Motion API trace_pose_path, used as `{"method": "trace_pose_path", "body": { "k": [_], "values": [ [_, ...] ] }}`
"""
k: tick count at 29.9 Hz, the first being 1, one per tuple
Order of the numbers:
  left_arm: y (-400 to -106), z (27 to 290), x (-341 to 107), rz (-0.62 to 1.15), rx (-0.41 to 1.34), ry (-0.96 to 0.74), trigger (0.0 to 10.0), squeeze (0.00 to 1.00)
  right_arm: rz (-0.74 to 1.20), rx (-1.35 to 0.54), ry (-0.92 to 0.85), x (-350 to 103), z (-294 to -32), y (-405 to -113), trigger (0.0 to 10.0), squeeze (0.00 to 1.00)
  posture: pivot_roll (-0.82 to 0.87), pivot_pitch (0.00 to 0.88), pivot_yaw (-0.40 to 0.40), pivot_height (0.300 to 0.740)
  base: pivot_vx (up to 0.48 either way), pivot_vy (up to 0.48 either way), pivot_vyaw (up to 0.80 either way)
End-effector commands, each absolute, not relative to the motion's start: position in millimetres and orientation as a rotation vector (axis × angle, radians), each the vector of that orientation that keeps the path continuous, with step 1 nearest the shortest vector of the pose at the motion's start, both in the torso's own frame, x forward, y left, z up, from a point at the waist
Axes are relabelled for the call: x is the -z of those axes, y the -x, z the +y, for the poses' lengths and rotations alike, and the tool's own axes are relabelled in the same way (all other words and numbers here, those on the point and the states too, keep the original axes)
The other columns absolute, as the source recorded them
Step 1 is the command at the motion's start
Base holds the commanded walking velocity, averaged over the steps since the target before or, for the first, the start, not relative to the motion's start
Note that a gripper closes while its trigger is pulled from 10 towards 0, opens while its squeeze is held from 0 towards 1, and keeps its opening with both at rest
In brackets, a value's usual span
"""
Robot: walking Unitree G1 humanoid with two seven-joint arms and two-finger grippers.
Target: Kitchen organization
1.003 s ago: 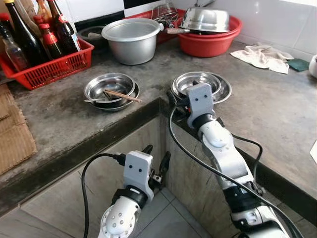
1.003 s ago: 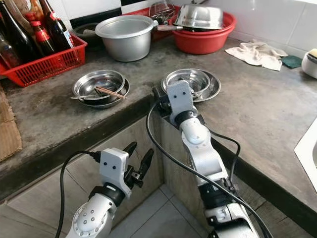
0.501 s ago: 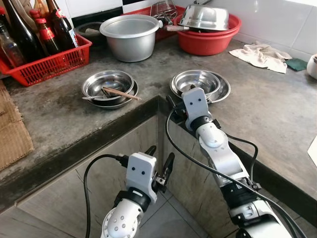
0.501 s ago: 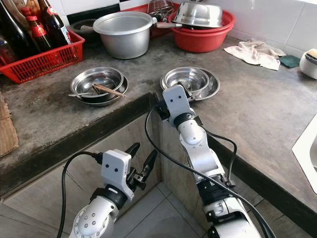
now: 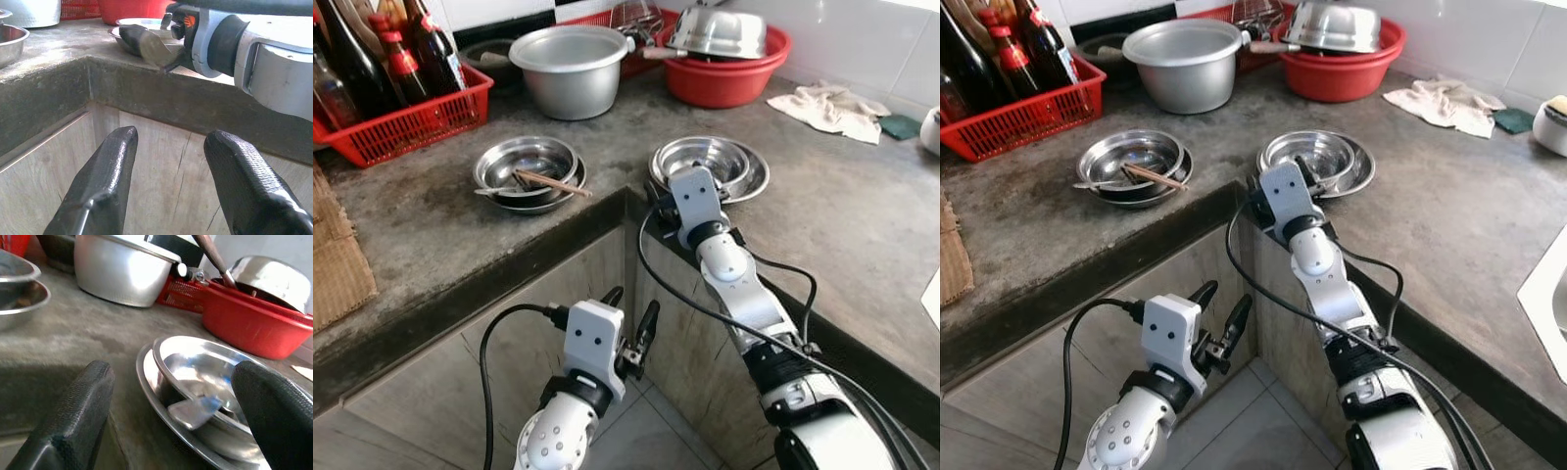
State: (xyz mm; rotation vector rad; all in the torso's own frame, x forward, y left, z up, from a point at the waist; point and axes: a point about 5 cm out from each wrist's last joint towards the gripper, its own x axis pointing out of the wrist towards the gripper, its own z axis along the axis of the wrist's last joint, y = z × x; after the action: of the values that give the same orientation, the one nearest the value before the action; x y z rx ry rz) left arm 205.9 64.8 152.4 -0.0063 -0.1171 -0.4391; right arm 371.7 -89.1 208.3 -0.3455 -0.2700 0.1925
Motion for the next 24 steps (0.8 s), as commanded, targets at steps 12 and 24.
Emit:
{"method": "trace_pose_path", "body": {
  "k": [12,24],
  "values": [
    [-203.7,63.4,-156.0,-0.132,0.438,-0.003,10.0,0.00,-0.303,-0.145,0.356,-217.5,-97.0,-378.1,0.0,0.00,0.11,0.155,-0.031,0.740,0.000,0.000,0.00],
    [-205.2,64.3,-155.4,-0.130,0.435,-0.007,10.0,0.00,-0.329,-0.123,0.353,-224.2,-99.4,-379.7,0.0,0.00,0.11,0.158,-0.029,0.740,0.000,0.000,0.00]
  ]
}}
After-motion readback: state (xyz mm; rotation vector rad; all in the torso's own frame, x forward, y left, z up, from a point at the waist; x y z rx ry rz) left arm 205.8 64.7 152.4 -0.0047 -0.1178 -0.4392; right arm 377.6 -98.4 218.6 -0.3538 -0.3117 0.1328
